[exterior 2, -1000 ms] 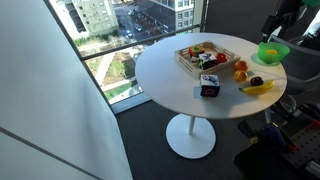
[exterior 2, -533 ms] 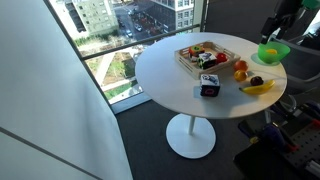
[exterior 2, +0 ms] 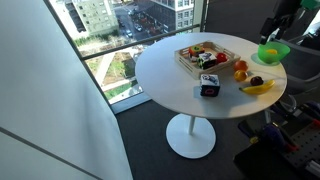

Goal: Pick up the strawberry on the table and put it in the green bowl

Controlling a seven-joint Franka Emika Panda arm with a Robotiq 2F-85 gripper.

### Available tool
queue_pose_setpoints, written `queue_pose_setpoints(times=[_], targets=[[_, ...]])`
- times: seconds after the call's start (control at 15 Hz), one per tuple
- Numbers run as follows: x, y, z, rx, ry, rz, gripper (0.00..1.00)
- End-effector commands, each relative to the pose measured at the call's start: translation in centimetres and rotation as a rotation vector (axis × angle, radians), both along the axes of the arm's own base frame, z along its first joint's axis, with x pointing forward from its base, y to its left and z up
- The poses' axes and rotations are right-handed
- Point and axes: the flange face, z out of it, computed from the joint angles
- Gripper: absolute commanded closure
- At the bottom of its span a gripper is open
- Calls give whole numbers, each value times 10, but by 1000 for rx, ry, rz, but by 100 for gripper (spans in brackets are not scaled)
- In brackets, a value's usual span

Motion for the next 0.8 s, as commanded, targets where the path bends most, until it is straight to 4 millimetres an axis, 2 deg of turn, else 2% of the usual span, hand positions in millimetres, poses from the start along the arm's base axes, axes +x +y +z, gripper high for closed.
queue_pose_setpoints(times=[0.0,0.33,0.73], targets=[[1,12,13,-1,-24,12,0],[-1,29,33,-1,-61,34,0],[-13,52,67,29,-72,73,0]])
